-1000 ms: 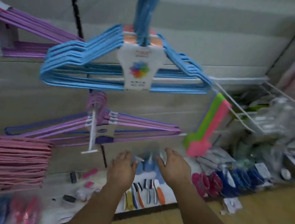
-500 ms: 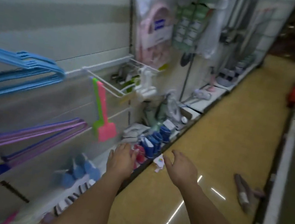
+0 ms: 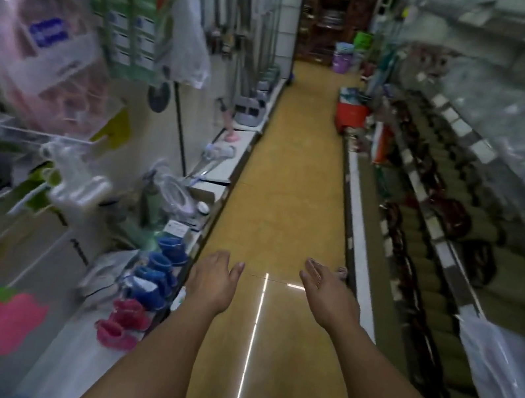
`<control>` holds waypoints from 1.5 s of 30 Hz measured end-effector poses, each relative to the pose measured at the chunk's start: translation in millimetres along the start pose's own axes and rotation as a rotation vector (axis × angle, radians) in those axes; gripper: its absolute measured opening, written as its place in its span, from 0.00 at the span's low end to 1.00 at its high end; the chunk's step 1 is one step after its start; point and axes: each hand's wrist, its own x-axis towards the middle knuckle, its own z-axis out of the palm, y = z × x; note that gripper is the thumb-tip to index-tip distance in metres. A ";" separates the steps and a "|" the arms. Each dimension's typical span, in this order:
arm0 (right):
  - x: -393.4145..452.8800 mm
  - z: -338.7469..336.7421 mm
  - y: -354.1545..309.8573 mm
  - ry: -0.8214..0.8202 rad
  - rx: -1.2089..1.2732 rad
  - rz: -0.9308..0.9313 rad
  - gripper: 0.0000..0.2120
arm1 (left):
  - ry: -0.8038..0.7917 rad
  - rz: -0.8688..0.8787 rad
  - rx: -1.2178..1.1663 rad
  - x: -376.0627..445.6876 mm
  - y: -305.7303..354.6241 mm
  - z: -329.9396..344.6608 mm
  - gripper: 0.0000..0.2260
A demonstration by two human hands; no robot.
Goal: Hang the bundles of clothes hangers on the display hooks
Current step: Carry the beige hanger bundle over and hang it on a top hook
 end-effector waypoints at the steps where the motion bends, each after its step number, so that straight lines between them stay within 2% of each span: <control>1: 4.4 -0.8 4.6 0.021 0.011 0.020 0.28 | -0.014 0.020 0.005 11.8 3.1 2.7 0.23; 6: 21.8 -4.1 27.5 0.063 0.063 0.088 0.21 | -0.116 0.114 -0.013 66.9 21.8 26.2 0.25; 11: 51.4 -15.7 50.0 0.074 0.010 0.303 0.25 | -0.193 0.207 0.007 110.7 52.2 47.9 0.25; 18: 126.4 -43.6 92.2 0.045 0.008 0.351 0.28 | -0.237 0.237 0.036 182.7 111.3 82.2 0.25; 23: 188.9 -66.2 120.9 0.039 0.007 0.367 0.26 | -0.259 0.238 0.057 230.1 156.8 104.6 0.25; 30: 259.0 -70.3 164.0 -0.018 0.004 0.413 0.31 | -0.307 0.240 0.071 291.6 193.3 143.6 0.26; 37: 327.5 -59.7 182.1 -0.059 0.002 0.436 0.31 | -0.382 0.222 0.055 357.1 208.1 176.7 0.27; 45: 426.3 -23.0 187.7 -0.104 -0.035 0.493 0.29 | -0.415 0.243 0.096 468.2 203.2 212.6 0.27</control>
